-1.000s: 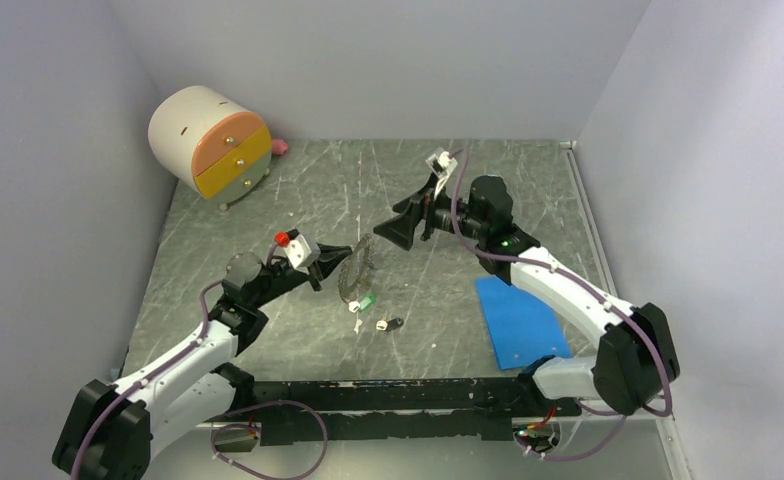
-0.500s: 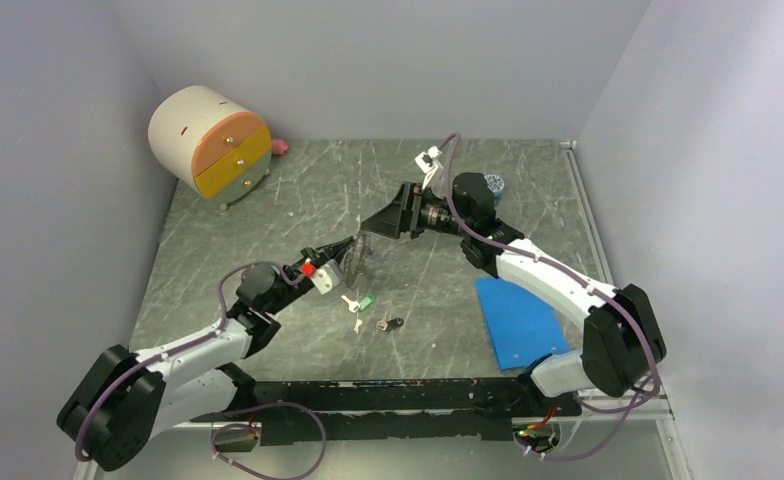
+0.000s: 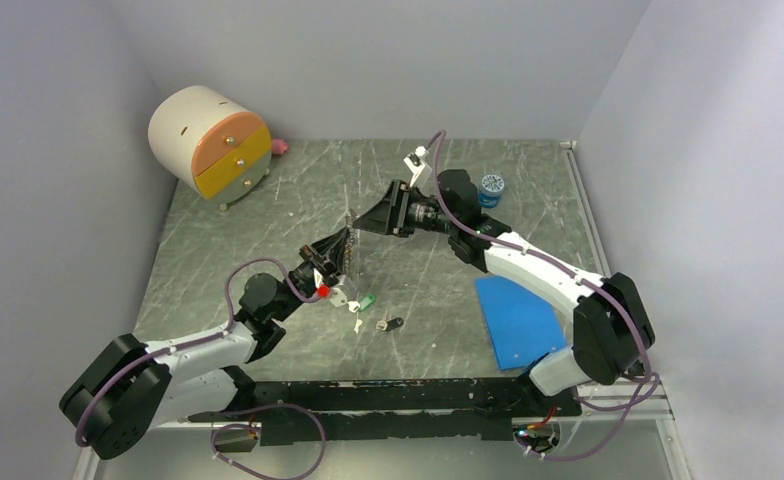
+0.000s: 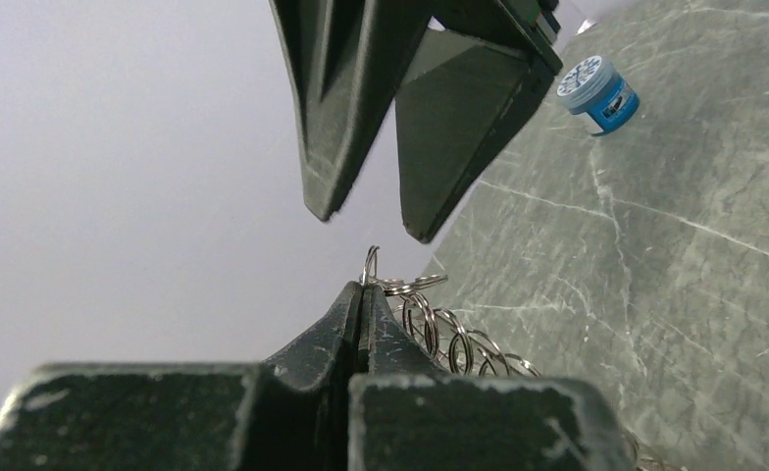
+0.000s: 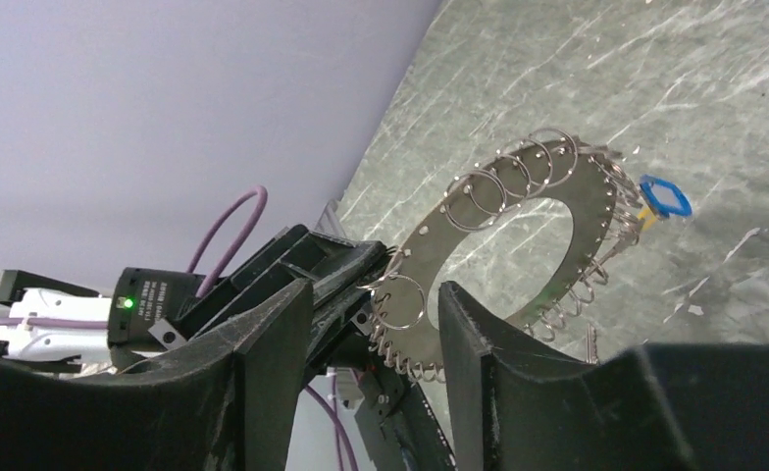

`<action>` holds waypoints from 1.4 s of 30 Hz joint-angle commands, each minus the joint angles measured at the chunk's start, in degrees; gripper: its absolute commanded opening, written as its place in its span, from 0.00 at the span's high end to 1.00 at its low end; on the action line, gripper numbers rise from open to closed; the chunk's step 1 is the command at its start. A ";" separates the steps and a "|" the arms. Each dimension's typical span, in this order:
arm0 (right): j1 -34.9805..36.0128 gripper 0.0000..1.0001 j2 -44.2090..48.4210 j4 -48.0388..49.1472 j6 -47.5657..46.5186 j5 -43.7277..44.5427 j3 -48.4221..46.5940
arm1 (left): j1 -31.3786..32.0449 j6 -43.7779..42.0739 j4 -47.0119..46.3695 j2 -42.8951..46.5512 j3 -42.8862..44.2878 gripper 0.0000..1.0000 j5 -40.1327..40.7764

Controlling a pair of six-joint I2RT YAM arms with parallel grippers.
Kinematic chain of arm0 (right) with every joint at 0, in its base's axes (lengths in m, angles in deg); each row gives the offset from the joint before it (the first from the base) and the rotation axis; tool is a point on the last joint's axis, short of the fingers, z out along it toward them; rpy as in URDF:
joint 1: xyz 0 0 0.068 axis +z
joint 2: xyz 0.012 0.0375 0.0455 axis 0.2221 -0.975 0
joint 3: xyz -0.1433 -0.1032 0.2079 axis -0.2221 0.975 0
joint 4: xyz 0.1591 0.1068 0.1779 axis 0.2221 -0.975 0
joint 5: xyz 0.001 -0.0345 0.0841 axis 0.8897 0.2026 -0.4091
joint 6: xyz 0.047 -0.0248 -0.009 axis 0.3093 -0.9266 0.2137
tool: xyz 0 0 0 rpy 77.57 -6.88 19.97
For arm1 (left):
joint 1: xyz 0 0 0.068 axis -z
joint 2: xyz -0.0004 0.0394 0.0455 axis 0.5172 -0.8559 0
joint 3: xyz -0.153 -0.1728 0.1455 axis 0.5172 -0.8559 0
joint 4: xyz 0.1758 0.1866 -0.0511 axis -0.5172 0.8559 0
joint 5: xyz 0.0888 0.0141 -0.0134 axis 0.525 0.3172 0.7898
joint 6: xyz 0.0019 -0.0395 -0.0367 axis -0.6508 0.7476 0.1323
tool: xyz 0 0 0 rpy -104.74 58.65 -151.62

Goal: Put the keys on the keyring

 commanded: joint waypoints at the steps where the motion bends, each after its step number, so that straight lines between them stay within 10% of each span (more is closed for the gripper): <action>1: 0.82 0.51 -2.32 3.99 3.39 -2.13 -2.07 | 0.59 -3.07 -5.73 1.56 0.48 0.97 2.53; 13: 1.99 0.68 -4.70 4.11 3.09 -2.59 -4.49 | 0.97 -2.76 -3.05 1.72 0.89 0.98 1.81; 25: 2.40 0.25 -3.09 -7.78 -5.47 1.93 -8.91 | 0.97 -1.63 -4.00 1.67 0.30 0.98 1.43; 34: 2.78 0.73 -3.23 -4.66 -1.54 -0.99 -6.40 | 0.99 -1.23 -4.71 0.33 0.54 0.97 1.28; 42: 2.77 0.70 -4.26 -5.26 -2.16 -0.40 -7.66 | 0.96 -0.95 -3.62 0.27 0.81 0.97 0.54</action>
